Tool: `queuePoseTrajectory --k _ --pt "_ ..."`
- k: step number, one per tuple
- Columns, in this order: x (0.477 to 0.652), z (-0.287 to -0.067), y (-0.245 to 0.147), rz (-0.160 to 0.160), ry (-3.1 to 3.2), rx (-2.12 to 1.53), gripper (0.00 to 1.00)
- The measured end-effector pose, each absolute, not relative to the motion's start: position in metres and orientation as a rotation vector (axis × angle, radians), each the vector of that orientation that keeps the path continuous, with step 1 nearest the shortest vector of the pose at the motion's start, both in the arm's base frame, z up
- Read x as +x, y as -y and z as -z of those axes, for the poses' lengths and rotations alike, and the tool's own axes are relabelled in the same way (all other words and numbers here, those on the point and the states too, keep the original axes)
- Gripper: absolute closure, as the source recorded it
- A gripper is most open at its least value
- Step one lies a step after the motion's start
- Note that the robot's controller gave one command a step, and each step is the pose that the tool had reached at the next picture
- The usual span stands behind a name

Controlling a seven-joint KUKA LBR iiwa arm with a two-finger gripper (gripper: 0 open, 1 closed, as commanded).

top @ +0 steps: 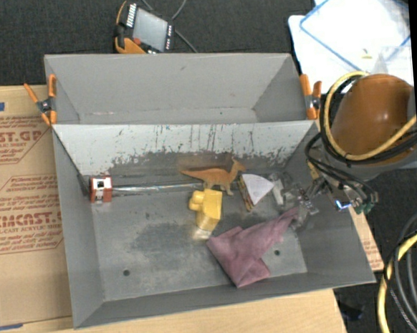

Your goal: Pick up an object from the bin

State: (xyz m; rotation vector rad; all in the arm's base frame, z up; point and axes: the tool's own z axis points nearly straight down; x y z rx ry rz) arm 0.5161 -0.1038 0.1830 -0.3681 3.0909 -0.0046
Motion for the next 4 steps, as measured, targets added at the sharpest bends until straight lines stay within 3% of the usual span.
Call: queuePoseTrajectory --k 1,2,3,4 --pt "0.513 -0.099 0.109 0.004 -3.082 -0.462 1.00" --pt "0.513 -0.083 0.111 -0.001 -3.084 -0.496 1.00" --pt "0.515 -0.081 0.111 0.005 -3.056 -0.624 1.00" --pt "0.517 -0.109 0.128 0.008 -2.984 -0.900 1.00"
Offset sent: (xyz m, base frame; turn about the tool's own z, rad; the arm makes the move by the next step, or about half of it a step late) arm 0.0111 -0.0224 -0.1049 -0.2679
